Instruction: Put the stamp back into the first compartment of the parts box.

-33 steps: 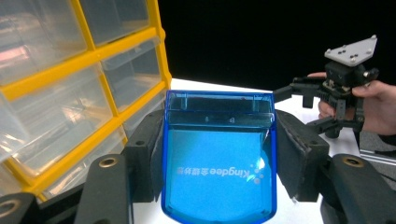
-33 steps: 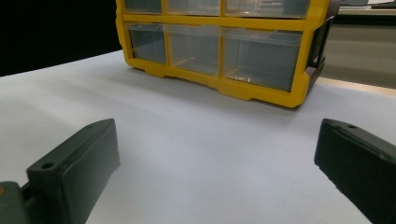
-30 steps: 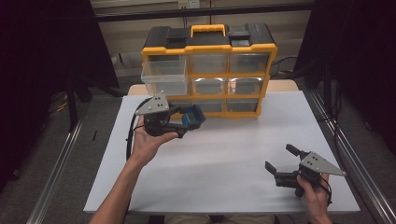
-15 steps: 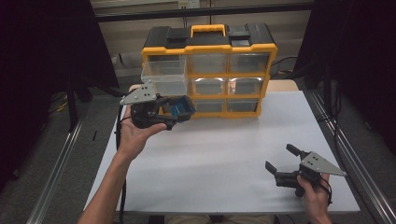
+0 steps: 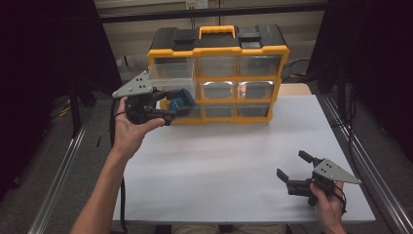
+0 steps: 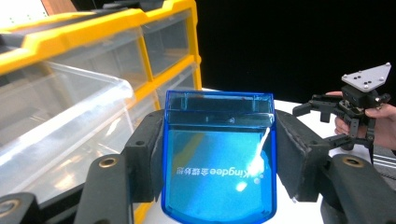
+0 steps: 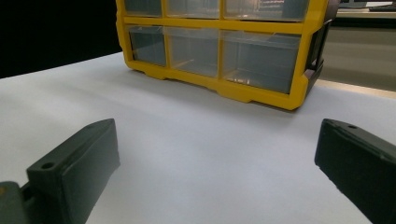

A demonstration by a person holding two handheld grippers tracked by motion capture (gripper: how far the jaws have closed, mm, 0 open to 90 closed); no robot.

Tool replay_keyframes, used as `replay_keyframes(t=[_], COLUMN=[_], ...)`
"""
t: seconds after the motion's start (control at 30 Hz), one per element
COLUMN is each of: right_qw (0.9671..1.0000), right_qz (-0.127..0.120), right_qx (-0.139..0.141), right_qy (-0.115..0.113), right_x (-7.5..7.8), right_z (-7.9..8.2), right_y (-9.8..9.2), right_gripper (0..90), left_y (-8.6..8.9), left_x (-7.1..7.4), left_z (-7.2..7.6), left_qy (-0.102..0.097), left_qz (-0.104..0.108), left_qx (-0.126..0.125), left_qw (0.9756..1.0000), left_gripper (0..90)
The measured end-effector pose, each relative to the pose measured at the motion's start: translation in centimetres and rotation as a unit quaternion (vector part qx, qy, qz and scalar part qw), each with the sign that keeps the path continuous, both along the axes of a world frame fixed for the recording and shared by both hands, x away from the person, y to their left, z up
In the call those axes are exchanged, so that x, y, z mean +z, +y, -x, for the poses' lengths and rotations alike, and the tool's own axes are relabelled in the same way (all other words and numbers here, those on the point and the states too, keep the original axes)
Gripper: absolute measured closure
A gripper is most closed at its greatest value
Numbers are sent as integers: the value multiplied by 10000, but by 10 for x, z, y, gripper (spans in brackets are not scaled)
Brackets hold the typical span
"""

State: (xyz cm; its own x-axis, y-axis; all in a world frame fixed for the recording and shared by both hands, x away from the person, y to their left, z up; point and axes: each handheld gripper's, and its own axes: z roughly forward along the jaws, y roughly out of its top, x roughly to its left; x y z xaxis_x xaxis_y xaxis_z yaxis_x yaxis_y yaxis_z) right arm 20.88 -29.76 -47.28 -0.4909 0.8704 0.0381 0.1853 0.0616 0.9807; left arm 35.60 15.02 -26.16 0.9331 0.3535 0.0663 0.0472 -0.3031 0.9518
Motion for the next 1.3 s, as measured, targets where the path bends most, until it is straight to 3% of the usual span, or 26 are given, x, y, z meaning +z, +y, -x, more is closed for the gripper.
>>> replay_keyframes(t=[0.2,0.23,0.53,0.57,0.9,1.1,1.3], right_qw=[10000,10000,10000,10000,10000,10000,10000], right_qz=[1,-7,-37,-50,-31,-48,-44], right_qx=[-2,-14,-42,-46,-60,-74,-60], right_qy=[-2,5,13,21,42,31,47], right_x=[0,0,0,0,0,0,0], right_z=[0,0,0,0,0,0,0], right_y=[0,0,-1,-1,-2,-2,-1], right_gripper=[0,0,0,0,0,0,0], left_y=[7,8,17,19,24,27,27], left_x=[14,18,37,39,54,66,77], left_z=[-4,-4,-8,-9,-22,-29,-38], left_qy=[-55,-139,-142,-164,-199,-177,-114], left_qz=[-18,-56,-77,-166,-330,-363,-604], left_qx=[97,110,307,262,640,673,730], left_qw=[9999,9998,9994,9994,9972,9969,9954], left_gripper=[411,411,410,411,410,410,410])
